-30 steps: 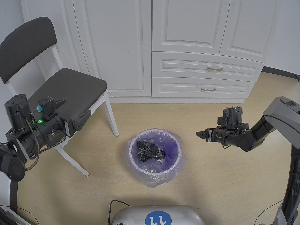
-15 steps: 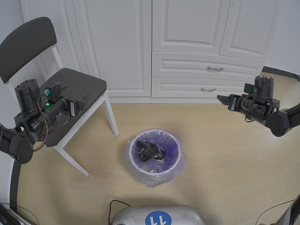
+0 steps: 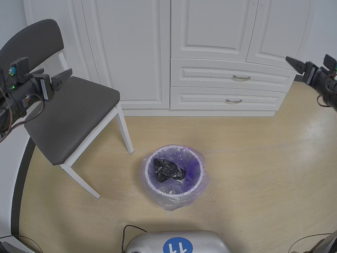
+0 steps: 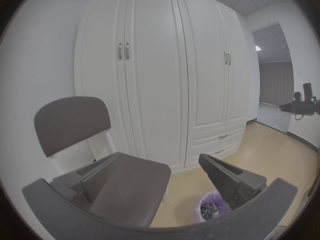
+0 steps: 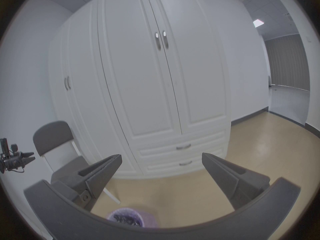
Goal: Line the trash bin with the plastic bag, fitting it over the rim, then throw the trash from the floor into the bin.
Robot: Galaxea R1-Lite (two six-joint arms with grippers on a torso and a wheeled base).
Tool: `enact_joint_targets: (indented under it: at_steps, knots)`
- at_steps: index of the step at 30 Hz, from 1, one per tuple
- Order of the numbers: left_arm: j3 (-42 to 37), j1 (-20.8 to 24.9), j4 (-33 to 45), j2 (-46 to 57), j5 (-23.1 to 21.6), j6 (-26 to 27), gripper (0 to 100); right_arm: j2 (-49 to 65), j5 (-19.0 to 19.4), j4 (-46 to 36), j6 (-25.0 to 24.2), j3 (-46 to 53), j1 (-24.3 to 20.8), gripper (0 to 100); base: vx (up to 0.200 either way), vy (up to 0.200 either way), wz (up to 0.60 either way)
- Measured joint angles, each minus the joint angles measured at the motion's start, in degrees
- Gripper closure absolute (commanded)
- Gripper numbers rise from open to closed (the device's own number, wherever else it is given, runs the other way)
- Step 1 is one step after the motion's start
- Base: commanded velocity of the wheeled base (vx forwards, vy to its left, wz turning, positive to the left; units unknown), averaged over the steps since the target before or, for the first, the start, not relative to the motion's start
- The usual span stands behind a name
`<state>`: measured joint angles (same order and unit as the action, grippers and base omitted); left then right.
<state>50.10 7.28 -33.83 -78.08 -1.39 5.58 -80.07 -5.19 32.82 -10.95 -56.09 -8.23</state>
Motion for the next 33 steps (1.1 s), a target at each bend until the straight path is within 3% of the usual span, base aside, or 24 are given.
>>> enact_joint_targets:
  at_steps: [6,14,21,27,33]
  knots:
    - [0.39,-0.63,2.71,6.52,-0.27,-2.02,0,8.51,0.35,-1.05,0.11,0.39,0.16,0,0.0,0.0,0.0]
    - [-2.84,0.07,7.51,16.75,-0.05,-3.34,0,21.07,0.24,-8.85,0.26,3.06,0.6,0,0.0,0.0,0.0]
    - [-6.86,0.27,11.75,24.86,0.3,-3.56,0,31.17,0.49,-10.74,0.74,9.46,2.78,0,0.0,0.0,0.0]
    - [-8.66,0.18,15.56,30.27,3.11,-4.35,0,39.94,0.16,-11.69,1.62,15.13,3.77,0,0.0,0.0,0.0]
    - [-9.05,0.18,20.61,36.08,4.8,-5.61,0,49.25,0.05,-20.48,3.27,16.54,4.02,0,0.0,0.0,0.0]
